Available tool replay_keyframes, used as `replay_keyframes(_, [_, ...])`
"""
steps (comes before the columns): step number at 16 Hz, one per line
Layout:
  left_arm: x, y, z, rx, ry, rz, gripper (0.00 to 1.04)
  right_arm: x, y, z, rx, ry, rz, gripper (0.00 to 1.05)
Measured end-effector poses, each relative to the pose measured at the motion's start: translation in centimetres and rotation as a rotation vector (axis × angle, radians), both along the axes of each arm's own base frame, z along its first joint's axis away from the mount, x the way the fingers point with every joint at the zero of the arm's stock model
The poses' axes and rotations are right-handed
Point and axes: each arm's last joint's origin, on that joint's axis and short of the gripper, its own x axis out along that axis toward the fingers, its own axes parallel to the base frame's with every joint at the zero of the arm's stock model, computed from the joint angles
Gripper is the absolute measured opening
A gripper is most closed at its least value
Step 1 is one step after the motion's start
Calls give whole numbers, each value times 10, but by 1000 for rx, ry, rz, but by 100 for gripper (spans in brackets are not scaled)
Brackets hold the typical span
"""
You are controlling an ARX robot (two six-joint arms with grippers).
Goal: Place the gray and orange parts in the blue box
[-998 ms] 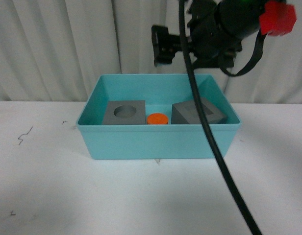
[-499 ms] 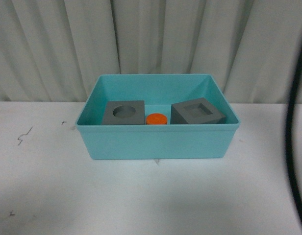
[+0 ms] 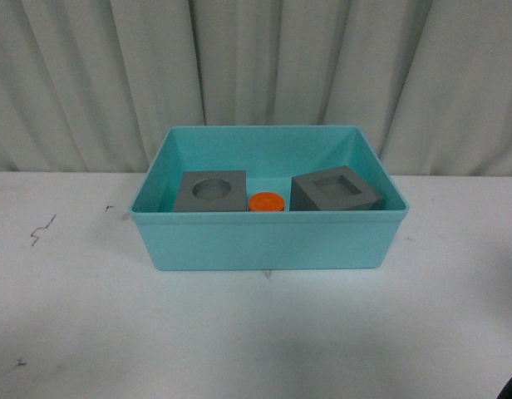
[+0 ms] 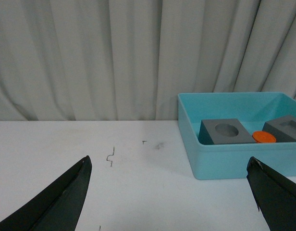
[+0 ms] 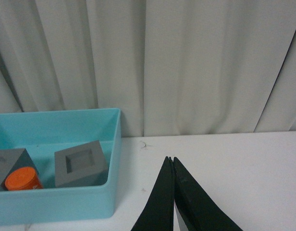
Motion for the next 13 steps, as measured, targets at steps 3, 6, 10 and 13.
replay_keyframes(3, [0, 0, 0, 0, 0, 0, 98, -24, -9, -5, 2, -15, -5, 2])
replay_keyframes(6, [0, 0, 0, 0, 0, 1, 98, -45, -22, -13, 2, -7, -14, 2])
replay_keyframes(10, [0, 0, 0, 0, 0, 0, 98, -64, -22, -29, 2, 21, -8, 2])
replay_keyframes(13, [0, 0, 0, 0, 0, 0, 98, -73, -22, -22, 2, -18, -8, 2])
